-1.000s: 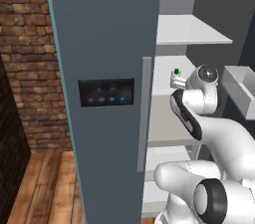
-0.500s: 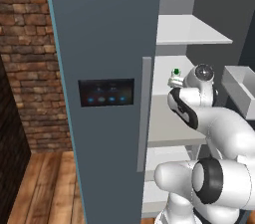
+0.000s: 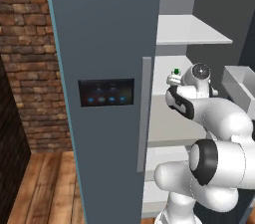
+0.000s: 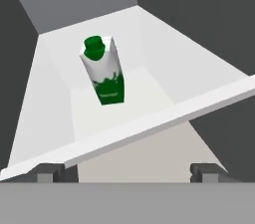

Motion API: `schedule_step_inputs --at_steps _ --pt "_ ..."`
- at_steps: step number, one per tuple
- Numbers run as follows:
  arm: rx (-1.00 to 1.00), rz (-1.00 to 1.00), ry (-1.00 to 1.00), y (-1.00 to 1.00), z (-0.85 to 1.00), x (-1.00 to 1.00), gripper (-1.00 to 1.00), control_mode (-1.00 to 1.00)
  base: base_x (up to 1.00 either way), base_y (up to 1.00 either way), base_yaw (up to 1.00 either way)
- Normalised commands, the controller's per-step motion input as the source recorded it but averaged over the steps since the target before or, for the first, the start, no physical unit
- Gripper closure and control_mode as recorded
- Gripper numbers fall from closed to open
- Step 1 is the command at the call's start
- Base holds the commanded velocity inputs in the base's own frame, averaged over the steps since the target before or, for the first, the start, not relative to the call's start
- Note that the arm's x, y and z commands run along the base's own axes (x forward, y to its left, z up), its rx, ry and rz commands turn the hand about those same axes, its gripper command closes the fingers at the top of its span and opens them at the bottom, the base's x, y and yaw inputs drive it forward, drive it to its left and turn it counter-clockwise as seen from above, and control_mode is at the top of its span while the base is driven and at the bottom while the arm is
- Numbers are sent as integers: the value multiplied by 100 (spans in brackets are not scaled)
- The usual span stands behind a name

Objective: Take a sugar cube from the saucer and place it inside the coffee. Then, grab milk from the fridge and place it next to the coffee on the counter to sweeten the coffee.

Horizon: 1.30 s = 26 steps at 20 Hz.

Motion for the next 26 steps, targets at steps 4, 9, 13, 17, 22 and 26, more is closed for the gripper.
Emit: schedule_step_inputs --at_steps 4,9,13,17,22,26 --pt "0 0 -4 -16 -8 16 -100 -100 0 0 0" --pt "-4 1 -10 -1 0 12 -100 -100 0 0 0" --pt "-6 1 -10 0 0 12 -100 -100 0 0 0" --pt "-3 2 -9 0 0 8 -100 -100 0 0 0" --pt "-2 2 -8 0 0 12 -100 -100 0 0 0" --pt "0 2 -5 0 0 14 -100 -100 0 0 0"
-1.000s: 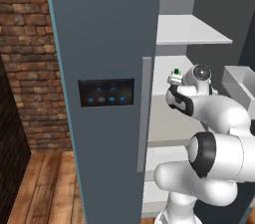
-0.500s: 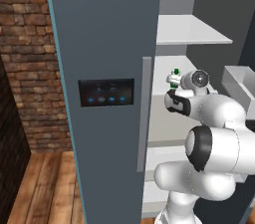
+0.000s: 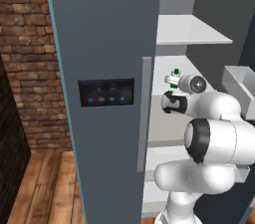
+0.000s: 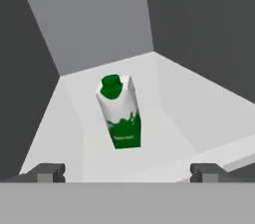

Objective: Take a sugar cube from the saucer and place it inside the coffee. Then, grab milk from the fridge and place it next to the coffee on the counter to sweeten the coffee.

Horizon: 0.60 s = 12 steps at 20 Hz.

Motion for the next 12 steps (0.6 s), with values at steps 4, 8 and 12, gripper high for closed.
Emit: schedule_step_inputs --at_steps 4,8,12 --pt "0 2 -5 0 0 14 -100 -100 0 0 0" --pt "0 2 -4 -1 0 11 -100 -100 0 0 0" --pt "0 1 -3 -7 2 7 -100 -100 0 0 0"
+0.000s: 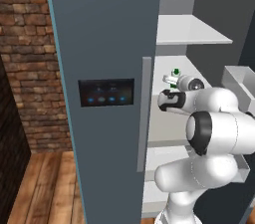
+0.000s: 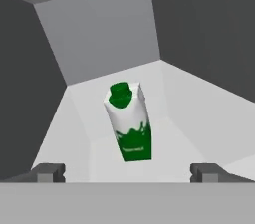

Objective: Take a sugar cube from the saucer and place it inside the coffee. Then, grab milk from the fridge and place it next to the coffee on the counter to sweeten the coffee.

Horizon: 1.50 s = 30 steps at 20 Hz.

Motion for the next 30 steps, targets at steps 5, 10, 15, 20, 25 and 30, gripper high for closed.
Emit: schedule_step_inputs --at_steps 5,10,15,20,25,30 --pt "0 0 -1 -20 11 4 -100 -100 0 0 0" --pt "0 1 0 -18 17 13 -100 -100 0 0 0" --pt "0 2 0 -3 3 18 -100 -100 0 0 0" --pt "0 2 0 -1 0 15 -100 -100 0 0 0" --pt "0 0 0 -6 -5 19 -100 -100 0 0 0" --pt "0 0 0 -1 -13 19 -100 -100 0 0 0"
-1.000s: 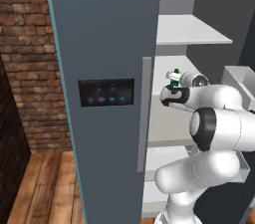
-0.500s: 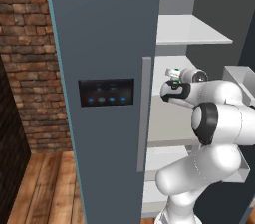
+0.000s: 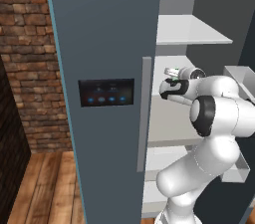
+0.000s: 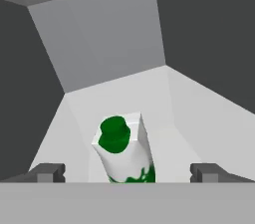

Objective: Take a sugar cube from the saucer and place it inside the coffee. Then, grab milk from the fridge and place it next to the coffee on the counter to sweeten the coffee.

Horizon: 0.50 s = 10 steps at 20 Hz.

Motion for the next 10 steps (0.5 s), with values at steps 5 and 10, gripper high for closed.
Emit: schedule_step_inputs --at_steps 5,10 --pt "0 0 0 0 -16 16 -100 -100 0 0 0" --pt "0 0 0 -2 -12 15 -100 -100 0 0 0"
